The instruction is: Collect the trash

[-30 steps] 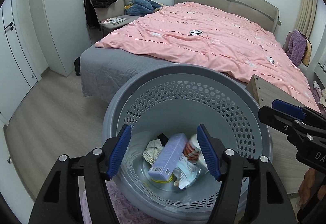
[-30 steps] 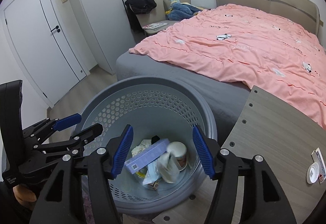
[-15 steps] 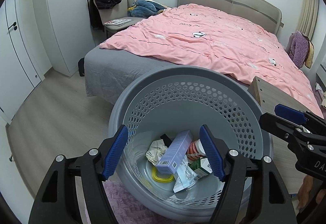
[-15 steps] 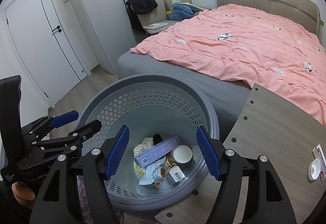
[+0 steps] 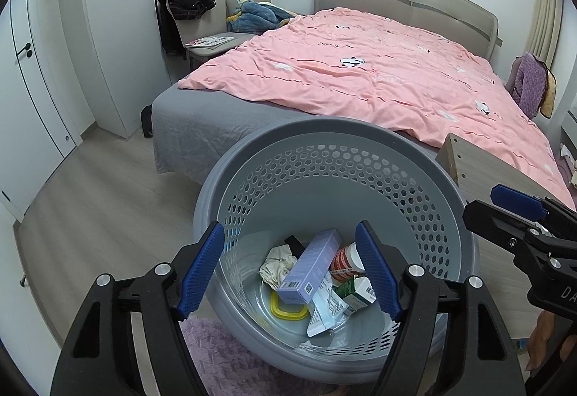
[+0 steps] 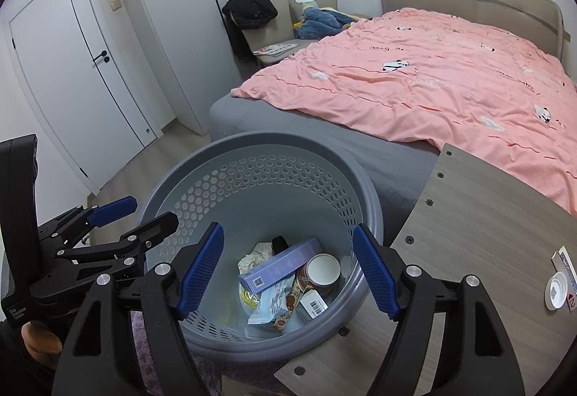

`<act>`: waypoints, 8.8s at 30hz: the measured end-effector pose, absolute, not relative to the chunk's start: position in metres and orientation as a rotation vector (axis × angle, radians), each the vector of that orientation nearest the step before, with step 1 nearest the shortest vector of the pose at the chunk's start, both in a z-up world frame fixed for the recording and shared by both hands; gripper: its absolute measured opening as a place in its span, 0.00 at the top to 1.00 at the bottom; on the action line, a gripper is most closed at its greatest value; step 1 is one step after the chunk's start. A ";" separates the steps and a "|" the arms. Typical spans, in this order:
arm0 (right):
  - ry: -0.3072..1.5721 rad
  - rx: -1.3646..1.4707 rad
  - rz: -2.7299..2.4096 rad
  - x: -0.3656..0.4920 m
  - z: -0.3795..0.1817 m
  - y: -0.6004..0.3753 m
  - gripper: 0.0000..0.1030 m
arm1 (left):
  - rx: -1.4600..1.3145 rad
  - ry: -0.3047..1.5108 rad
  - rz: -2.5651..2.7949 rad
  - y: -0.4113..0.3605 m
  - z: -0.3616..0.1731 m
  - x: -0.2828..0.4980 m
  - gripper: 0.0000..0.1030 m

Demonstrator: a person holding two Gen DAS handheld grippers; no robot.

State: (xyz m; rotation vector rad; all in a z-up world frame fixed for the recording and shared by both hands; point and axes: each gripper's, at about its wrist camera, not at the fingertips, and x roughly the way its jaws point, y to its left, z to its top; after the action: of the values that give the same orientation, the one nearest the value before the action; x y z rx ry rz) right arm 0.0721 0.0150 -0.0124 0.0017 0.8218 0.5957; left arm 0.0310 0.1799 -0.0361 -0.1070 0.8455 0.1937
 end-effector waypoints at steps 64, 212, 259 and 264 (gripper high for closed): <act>0.714 0.336 0.025 -0.014 -0.042 -0.344 0.19 | 0.138 0.989 -0.313 -0.172 -0.064 0.100 0.23; 0.827 -0.063 0.606 0.093 -0.021 0.020 0.59 | -0.114 0.849 0.176 0.171 -0.033 0.060 0.39; 0.811 -0.027 0.590 0.083 -0.017 0.014 0.20 | -0.114 0.840 0.244 0.177 -0.027 0.050 0.21; 0.809 -0.028 0.585 0.085 -0.017 0.012 0.19 | -0.116 0.843 0.251 0.178 -0.027 0.050 0.21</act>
State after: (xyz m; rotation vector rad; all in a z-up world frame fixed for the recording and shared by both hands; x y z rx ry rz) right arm 0.0847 0.0123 -0.0173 -0.0278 0.8095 0.5851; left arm 0.0495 0.1779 -0.0266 -0.1155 0.8433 0.2510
